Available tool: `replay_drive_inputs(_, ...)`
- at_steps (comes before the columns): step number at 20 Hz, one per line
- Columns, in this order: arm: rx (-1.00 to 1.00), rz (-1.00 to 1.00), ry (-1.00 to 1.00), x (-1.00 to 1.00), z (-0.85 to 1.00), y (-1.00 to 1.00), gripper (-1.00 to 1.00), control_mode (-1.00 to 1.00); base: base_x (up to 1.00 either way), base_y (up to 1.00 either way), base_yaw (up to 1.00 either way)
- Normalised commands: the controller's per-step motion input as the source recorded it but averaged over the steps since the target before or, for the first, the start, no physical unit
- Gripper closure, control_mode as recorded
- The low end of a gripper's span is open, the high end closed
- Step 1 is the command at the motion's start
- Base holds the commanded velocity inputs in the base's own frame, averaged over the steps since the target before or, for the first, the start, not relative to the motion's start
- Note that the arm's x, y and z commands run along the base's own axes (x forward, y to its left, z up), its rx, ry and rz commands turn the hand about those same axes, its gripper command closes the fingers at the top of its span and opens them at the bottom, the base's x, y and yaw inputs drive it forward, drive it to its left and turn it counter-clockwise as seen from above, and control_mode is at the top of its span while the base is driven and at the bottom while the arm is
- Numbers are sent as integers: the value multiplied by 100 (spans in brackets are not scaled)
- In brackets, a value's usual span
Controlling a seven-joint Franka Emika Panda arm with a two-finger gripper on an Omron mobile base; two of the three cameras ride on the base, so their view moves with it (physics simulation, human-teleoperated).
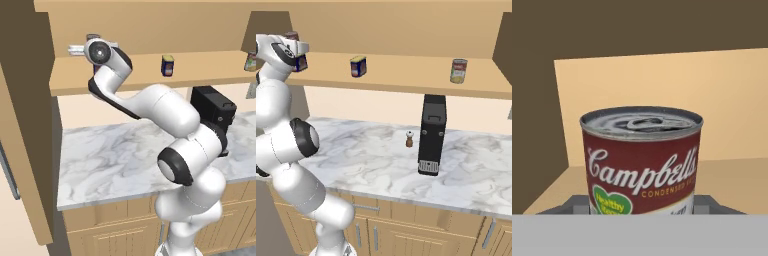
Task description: Stack two cans on top of the other two cans in the cabinet.
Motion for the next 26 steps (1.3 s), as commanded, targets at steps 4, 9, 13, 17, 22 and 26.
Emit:
replay_drive_inputs(4,-3,2,0,8,-1,0,100,-100,0,0,0)
replay_drive_inputs(9,-2,1,0,1,-3,0,100,-100,0,0,0)
replay_drive_inputs(13,-3,0,0,-8,0,0,100,-100,0,0,0)
replay_drive_inputs(17,-4,0,0,-14,0,0,100,-100,0,0,0)
replay_drive_inputs(22,-4,0,0,-12,0,-7,100,-100,0,0,0)
replay_drive_inputs(26,-1,0,1,-2,0,-11,100,-100,0,0,0)
